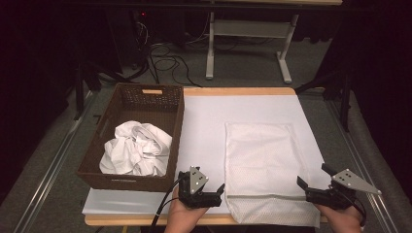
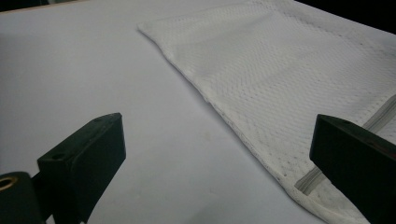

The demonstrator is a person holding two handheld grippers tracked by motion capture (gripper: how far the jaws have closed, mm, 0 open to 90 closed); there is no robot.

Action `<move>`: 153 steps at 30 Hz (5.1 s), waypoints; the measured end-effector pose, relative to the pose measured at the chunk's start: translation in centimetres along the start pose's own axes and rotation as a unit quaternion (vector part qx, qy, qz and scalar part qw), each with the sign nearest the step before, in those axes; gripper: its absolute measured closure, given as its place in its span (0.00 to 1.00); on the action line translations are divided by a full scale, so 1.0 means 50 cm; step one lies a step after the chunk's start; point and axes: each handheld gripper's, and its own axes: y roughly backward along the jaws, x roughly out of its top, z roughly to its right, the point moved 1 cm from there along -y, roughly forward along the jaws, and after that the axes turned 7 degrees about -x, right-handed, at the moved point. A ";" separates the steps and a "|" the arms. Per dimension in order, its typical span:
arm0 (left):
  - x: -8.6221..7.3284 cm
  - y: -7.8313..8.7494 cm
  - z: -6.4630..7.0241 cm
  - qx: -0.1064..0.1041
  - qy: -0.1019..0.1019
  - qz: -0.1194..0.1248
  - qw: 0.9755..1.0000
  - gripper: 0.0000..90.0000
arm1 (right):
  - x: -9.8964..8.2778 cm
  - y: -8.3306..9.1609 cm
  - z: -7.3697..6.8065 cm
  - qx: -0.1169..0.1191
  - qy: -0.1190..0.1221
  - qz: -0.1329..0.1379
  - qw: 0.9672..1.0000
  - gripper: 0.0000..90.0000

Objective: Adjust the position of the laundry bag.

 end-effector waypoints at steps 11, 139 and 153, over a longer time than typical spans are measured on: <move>-0.002 0.000 0.000 -0.003 0.002 -0.002 1.000 0.07 | -0.006 0.000 0.013 0.007 -0.011 0.003 1.000 0.01; -0.034 -0.047 -0.030 0.042 -0.001 -0.107 0.993 0.93 | -0.027 -0.124 -0.070 0.034 0.073 -0.153 0.985 1.00; -0.027 -0.056 -0.050 0.078 0.007 -0.105 0.991 0.90 | -0.009 -0.168 -0.084 0.030 0.091 -0.154 0.983 1.00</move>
